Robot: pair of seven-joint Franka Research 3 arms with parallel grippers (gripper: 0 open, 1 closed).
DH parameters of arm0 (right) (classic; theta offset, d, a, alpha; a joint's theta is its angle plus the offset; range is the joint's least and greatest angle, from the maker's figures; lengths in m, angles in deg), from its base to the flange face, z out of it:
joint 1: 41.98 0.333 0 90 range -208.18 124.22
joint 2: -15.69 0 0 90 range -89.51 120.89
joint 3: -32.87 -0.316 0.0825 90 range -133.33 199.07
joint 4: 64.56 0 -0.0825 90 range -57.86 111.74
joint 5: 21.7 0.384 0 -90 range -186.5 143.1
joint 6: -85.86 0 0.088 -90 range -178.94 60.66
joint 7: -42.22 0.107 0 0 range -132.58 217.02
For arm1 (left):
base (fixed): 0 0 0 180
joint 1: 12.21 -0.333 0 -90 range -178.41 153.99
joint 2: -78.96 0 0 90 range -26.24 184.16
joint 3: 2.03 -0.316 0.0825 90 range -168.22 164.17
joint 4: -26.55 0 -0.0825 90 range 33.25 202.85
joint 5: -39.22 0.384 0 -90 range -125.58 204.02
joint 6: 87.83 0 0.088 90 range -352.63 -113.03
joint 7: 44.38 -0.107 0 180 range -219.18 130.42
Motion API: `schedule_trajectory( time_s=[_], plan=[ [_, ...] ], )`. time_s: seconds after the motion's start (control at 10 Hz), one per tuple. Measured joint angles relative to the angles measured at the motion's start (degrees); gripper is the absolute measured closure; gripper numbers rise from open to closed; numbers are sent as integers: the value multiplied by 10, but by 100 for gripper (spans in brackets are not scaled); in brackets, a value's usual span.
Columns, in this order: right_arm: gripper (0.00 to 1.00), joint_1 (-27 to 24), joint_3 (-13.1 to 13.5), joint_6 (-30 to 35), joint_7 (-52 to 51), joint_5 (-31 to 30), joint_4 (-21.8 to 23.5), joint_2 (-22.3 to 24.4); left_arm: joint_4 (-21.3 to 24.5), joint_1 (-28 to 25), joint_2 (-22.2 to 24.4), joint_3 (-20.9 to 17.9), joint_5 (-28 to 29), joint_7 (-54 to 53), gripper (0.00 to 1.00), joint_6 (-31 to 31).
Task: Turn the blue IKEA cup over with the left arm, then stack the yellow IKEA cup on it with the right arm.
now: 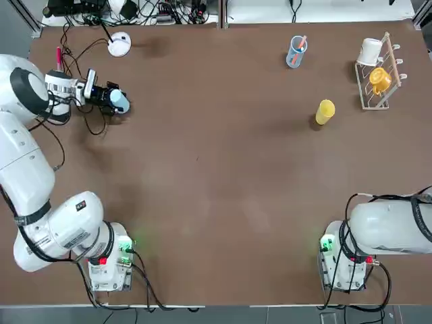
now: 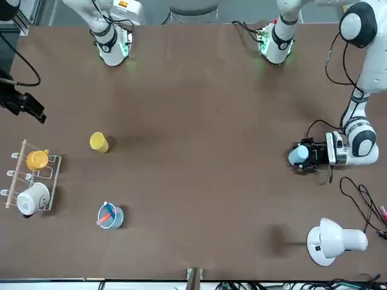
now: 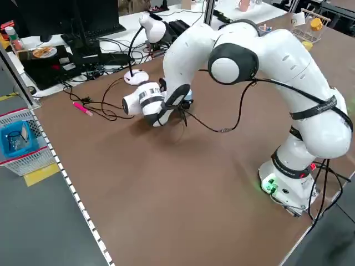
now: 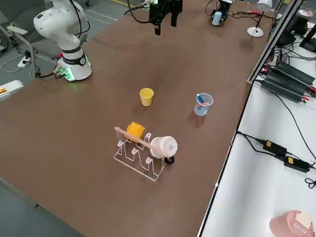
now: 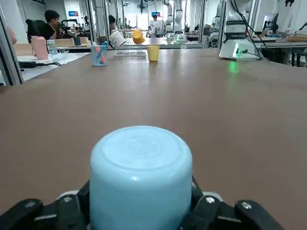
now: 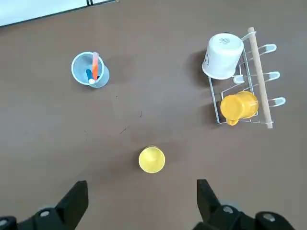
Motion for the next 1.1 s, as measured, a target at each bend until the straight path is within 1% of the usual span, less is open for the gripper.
schedule_trajectory(
  time_s=[0.2, 0.3, 0.5, 0.7, 0.8, 1.0, 1.1],
  plan=[
    [0, 0, 0, 0, 0, 0, 0, 0, -1, 27, 40, 1, 6, 3, 29, -4],
    [0, 0, 0, 0, 0, 0, 0, 0, 3, 46, 70, 0, 11, 13, 29, -13],
    [0, 0, 0, 0, 0, 0, 0, 0, 34, 86, 144, 1, 28, 62, 29, -56],
    [0, 0, 0, 1, 0, 0, 1, 0, 83, 133, 218, 1, 31, 104, 29, -128],
    [0, 0, 0, 1, 0, 0, 1, 0, 106, 166, 251, 1, 32, 122, 30, -172],
    [0, 0, 0, 1, 0, 0, 2, 0, 154, 244, 302, 2, 34, 147, 31, -286],
    [0, 0, 0, 1, 0, 0, 2, 0, 173, 280, 316, 1, 35, 151, 31, -341]
  ],
)
